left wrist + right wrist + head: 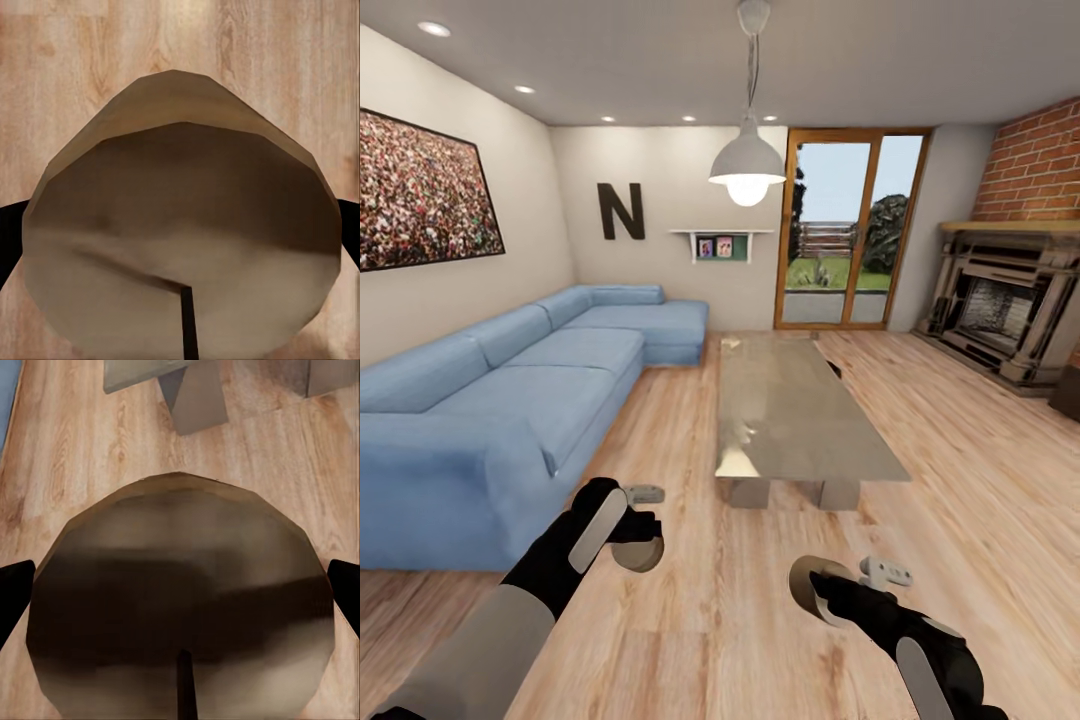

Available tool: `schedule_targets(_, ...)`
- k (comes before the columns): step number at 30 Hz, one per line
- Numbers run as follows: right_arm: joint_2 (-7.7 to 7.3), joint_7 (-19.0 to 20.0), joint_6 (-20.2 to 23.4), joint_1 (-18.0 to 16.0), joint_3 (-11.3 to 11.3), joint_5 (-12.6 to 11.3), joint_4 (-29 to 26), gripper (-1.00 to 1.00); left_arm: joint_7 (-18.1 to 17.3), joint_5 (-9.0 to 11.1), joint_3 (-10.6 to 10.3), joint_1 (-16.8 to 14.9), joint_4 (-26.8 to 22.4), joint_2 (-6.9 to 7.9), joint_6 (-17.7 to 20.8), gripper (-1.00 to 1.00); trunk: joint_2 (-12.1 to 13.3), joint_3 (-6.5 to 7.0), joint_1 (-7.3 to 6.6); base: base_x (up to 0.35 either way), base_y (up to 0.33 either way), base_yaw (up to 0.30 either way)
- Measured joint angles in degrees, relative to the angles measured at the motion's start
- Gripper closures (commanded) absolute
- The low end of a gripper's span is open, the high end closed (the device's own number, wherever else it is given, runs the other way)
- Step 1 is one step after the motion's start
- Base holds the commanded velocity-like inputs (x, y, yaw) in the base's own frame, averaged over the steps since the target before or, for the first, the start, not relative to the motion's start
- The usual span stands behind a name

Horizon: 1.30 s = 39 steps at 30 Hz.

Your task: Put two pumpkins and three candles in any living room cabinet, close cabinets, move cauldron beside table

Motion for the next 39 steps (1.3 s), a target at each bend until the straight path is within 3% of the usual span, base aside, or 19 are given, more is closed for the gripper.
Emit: schedule_targets(39, 0.0, 0.02, 0.03, 0.01, -0.04, 0.01, 0.17, 1.0, 0.09, 0.02, -0.23, 0.02, 0.48, -0.09, 0.0, 1.0, 15.65, 9.2, -8.57, 0.0, 0.0, -0.245)
